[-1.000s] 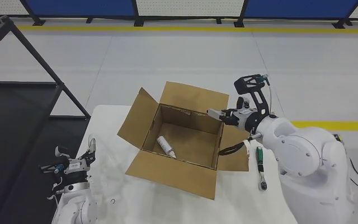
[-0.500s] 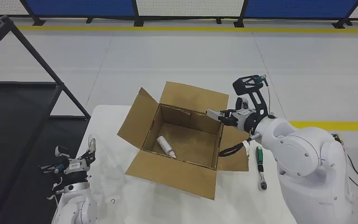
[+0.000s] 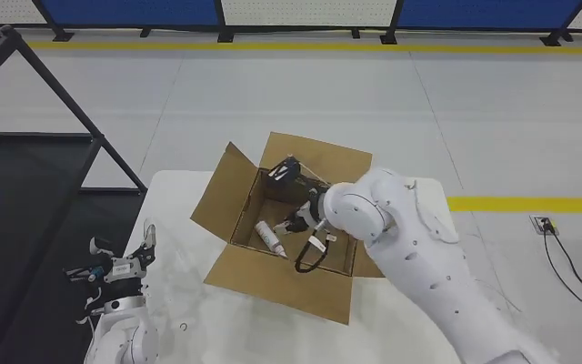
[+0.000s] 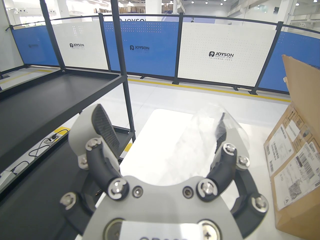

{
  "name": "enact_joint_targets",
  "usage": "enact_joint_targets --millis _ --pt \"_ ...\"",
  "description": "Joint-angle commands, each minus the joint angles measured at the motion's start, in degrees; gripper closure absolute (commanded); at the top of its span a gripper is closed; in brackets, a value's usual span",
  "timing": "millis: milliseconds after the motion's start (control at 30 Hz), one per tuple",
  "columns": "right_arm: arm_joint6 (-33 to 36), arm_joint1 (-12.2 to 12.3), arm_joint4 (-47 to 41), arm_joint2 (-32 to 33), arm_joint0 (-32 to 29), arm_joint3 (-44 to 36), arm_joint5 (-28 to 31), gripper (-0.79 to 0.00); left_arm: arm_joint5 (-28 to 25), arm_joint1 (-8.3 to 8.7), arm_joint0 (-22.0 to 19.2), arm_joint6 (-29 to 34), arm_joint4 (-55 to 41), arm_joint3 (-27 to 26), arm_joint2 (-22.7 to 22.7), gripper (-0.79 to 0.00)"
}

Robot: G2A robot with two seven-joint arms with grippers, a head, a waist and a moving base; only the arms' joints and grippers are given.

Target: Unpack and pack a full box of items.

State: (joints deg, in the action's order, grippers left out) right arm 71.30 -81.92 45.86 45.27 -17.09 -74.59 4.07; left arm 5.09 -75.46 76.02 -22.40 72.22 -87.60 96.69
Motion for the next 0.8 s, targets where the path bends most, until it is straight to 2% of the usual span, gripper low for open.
enact_joint_targets --millis 0,100,167,533,667,767 --pt "-3.10 -1.96 -1.62 -4.34 1.84 5.82 -2.22 -0.785 0.00 0.00 0.00 0.00 0.00 0.00 0.00 -0.785" --pt "-6.36 -4.96 -0.49 -9.95 4.39 12.70 -6.46 -0.785 0.00 0.00 0.00 0.00 0.00 0.00 0.00 -0.785" --pt "-5.88 -6.19 -2.38 -11.61 5.41 14.78 -4.53 -0.785 0.00 0.00 0.00 0.00 0.00 0.00 0.00 -0.785" --pt "-5.88 -6.19 -2.38 -11.61 5.41 14.78 -4.53 -0.785 0.00 0.00 0.00 0.00 0.00 0.00 0.00 -0.785" --pt "-12.23 -6.53 -3.52 -9.83 4.16 17.16 -8.49 -0.785 0.00 0.00 0.00 0.00 0.00 0.00 0.00 -0.785" --pt "-13.12 -8.05 -4.94 -11.10 4.80 21.07 -9.44 -0.785 0.00 0.00 0.00 0.00 0.00 0.00 0.00 -0.785"
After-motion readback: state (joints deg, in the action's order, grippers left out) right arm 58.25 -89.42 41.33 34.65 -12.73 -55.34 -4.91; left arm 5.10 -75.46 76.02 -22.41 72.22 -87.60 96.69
